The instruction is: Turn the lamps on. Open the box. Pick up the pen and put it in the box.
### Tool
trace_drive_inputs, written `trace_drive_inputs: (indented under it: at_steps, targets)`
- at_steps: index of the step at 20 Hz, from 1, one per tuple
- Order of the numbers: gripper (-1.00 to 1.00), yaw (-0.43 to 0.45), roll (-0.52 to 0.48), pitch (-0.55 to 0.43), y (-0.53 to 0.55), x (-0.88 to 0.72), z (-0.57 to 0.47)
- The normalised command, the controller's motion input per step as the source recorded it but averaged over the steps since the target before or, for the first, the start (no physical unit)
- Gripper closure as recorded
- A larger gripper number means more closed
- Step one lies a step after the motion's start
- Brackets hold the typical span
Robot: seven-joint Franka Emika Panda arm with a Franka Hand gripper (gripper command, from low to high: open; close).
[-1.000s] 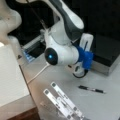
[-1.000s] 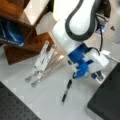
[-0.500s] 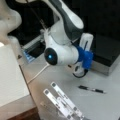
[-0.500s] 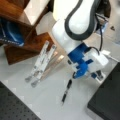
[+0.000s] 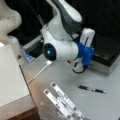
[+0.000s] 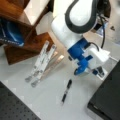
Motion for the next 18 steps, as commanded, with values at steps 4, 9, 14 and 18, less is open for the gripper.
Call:
trace_drive_inputs:
  at_steps: [4, 9, 14, 18]
  targets:
    - [1.0, 0.088, -0.101, 0.104, 0.15, 0.13, 0.39]
    - [1.0, 0.142, -0.172, 0.044, 0.14, 0.14, 0.33]
    - [1.0, 0.267, -0.25, -0.062, 0.1, 0.13, 0.3]
    - [1.0, 0.334, -0.219, -0.15, 0.1, 0.11, 0.28]
